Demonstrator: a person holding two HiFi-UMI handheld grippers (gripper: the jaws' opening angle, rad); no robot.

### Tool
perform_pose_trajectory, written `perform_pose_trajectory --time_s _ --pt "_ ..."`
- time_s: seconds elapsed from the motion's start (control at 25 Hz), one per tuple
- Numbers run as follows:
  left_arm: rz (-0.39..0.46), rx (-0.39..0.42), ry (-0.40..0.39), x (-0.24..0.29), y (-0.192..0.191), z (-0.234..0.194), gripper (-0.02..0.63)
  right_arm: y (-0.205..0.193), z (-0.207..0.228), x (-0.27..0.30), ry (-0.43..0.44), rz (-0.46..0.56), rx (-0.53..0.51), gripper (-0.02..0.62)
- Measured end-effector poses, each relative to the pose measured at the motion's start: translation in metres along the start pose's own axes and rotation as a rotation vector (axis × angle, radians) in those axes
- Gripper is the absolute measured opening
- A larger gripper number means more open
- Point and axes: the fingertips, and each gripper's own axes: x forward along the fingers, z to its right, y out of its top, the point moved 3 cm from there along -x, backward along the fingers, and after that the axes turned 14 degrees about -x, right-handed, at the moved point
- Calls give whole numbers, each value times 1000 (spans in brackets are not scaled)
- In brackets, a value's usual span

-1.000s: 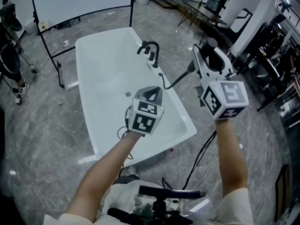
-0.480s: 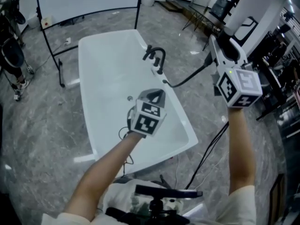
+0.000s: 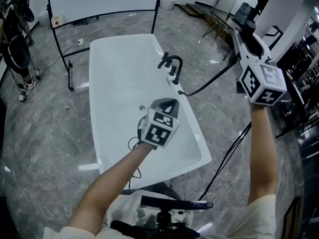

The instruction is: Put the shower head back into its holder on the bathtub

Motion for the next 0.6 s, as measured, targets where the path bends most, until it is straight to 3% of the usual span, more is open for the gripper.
perform_pose_trajectory --time_s 0.6 --pt "-5 -58 122 67 -3 11 15 -34 57 47 73 134 50 130"
